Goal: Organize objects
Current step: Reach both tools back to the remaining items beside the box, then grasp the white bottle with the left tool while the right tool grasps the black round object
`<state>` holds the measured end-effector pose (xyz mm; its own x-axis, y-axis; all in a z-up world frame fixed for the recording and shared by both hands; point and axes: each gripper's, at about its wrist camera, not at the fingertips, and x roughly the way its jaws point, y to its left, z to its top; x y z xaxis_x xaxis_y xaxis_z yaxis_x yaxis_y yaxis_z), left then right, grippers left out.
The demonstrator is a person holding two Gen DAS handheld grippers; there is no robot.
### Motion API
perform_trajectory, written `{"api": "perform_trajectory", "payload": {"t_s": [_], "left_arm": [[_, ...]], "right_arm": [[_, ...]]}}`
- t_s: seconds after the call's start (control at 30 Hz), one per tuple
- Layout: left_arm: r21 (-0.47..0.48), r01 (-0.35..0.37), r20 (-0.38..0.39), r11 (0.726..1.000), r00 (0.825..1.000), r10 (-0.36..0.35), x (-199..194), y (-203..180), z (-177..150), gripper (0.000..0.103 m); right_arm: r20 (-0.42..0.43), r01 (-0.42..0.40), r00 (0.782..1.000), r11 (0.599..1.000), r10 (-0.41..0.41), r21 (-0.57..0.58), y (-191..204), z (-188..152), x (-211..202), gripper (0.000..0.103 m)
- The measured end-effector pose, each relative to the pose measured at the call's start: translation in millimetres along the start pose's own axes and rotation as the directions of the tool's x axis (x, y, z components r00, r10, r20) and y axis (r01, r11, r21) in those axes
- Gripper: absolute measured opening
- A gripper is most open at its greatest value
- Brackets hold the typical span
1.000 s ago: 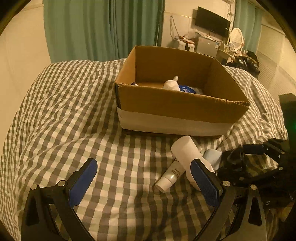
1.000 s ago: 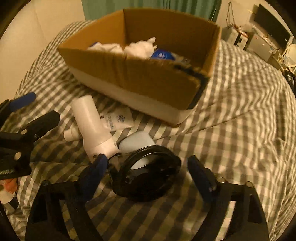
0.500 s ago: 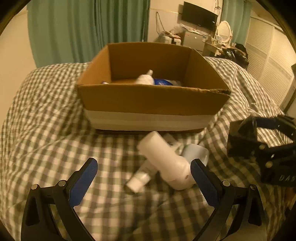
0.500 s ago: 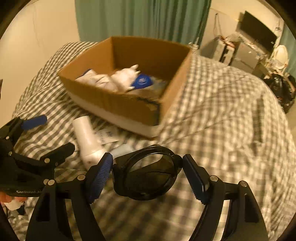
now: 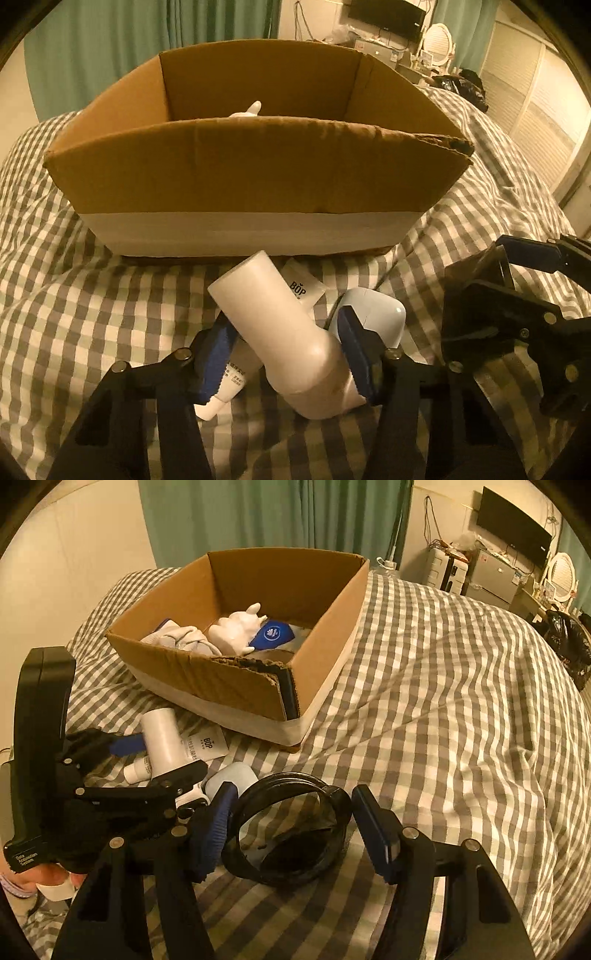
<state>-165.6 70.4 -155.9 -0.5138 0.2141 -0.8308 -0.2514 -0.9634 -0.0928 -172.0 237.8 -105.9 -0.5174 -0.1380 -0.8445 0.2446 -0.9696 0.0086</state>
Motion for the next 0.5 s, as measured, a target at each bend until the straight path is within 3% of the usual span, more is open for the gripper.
{"api": "perform_trajectory", "payload": {"t_s": [0.13,0.2,0.5], "left_arm": [[0.0,0.012,0.013,1.0,1.0,-0.012,-8,0,0,0.047],[0.005,0.01,0.009,1.0,1.0,-0.01,-13,0,0,0.035],[0.002,0.015,0.036,1.0,0.999,-0.015,-48,6,-3,0.033]], "right_arm": [[0.01,0.004,1.0,1.0,-0.004,0.004,-1,-1,0,0.064],[0.014,0.009,1.0,1.0,-0.009,0.005,-1,-2,0,0.064],[0.038,0.043,0.998,0.999,-0.043,-0.008,12,-5,-15,0.064]]}}
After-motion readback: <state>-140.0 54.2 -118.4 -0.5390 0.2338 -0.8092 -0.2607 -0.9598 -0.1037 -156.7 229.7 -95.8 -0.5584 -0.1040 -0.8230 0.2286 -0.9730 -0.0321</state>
